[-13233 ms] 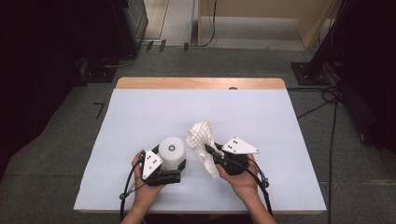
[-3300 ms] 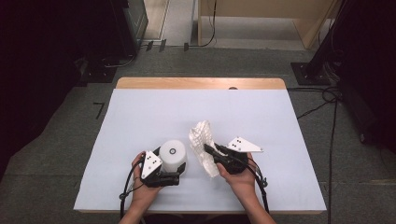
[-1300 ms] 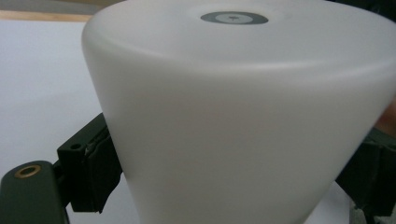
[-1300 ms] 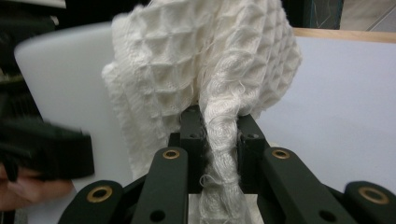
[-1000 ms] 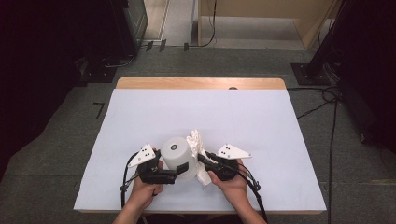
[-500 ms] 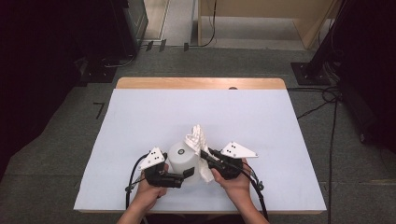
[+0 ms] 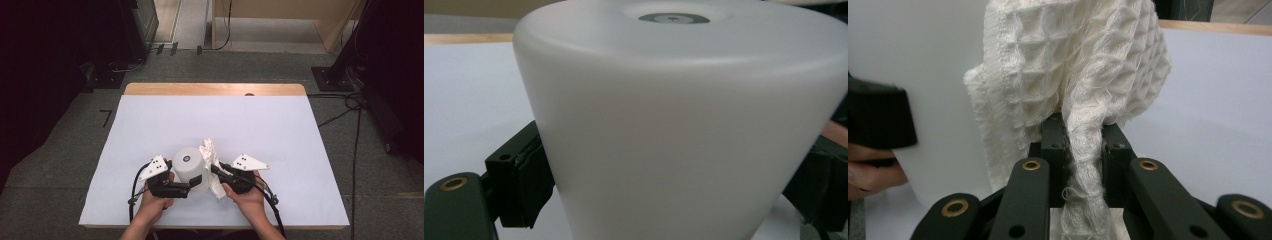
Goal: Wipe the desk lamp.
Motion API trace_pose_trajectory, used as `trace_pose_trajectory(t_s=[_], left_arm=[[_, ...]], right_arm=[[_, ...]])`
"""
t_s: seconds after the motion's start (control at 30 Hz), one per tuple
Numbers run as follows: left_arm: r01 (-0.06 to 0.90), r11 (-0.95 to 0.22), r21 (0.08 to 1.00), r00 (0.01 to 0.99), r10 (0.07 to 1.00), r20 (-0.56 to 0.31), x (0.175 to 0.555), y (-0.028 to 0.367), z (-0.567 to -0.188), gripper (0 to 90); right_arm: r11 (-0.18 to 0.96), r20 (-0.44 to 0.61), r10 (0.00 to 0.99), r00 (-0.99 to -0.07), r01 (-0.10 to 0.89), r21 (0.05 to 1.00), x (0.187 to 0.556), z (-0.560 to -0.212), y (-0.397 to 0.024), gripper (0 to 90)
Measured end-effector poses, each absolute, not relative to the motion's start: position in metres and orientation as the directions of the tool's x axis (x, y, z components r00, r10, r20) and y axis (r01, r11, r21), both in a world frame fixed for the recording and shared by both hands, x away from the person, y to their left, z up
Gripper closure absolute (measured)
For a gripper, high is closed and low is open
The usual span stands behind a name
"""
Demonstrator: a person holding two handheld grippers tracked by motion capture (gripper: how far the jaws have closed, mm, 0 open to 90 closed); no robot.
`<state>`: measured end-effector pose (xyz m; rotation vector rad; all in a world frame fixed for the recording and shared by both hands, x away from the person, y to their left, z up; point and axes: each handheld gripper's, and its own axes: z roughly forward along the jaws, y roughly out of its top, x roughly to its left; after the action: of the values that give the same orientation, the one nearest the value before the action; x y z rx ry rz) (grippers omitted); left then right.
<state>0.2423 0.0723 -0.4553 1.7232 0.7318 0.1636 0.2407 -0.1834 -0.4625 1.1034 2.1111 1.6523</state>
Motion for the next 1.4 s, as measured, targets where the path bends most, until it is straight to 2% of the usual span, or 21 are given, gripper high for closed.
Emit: trace_pose_trajectory(t_s=[0.17, 0.47, 0.7, 0.87, 1.13, 1.33, 1.4], left_arm=[[0.379, -0.146, 0.914, 0.799, 0.55, -0.243, 0.241, 0.064, -0.461, 8.5], [0.363, -0.081, 0.928, 0.79, 0.555, -0.26, 0.241, 0.075, -0.452, 8.5], [0.276, -0.118, 0.954, 0.729, 0.673, -0.128, 0.246, 0.083, -0.461, 8.4], [0.277, -0.166, 0.946, 0.683, 0.727, -0.072, 0.251, 0.082, -0.475, 8.4], [0.263, -0.222, 0.939, 0.659, 0.752, -0.006, 0.25, 0.075, -0.487, 8.3], [0.261, -0.235, 0.936, 0.659, 0.752, 0.005, 0.248, 0.076, -0.487, 8.2], [0.29, -0.253, 0.923, 0.646, 0.764, 0.006, 0.247, 0.074, -0.484, 8.1]], right_arm=[[0.051, 0.244, 0.686, -0.685, 0.38, 0.923, 0.238, -0.451, -0.187, 78.1], [0.083, 0.246, 0.691, -0.679, 0.413, 0.907, 0.242, -0.463, -0.185, 78.0], [0.073, 0.234, 0.728, -0.645, 0.412, 0.909, 0.247, -0.464, -0.194, 78.0], [0.051, 0.244, 0.746, -0.619, 0.419, 0.907, 0.251, -0.465, -0.204, 78.0], [0.024, 0.255, 0.768, -0.587, 0.425, 0.905, 0.254, -0.466, -0.213, 78.1], [0.034, 0.254, 0.762, -0.596, 0.428, 0.903, 0.253, -0.467, -0.211, 78.1], [0.035, 0.259, 0.758, -0.599, 0.433, 0.901, 0.253, -0.468, -0.209, 78.1]])
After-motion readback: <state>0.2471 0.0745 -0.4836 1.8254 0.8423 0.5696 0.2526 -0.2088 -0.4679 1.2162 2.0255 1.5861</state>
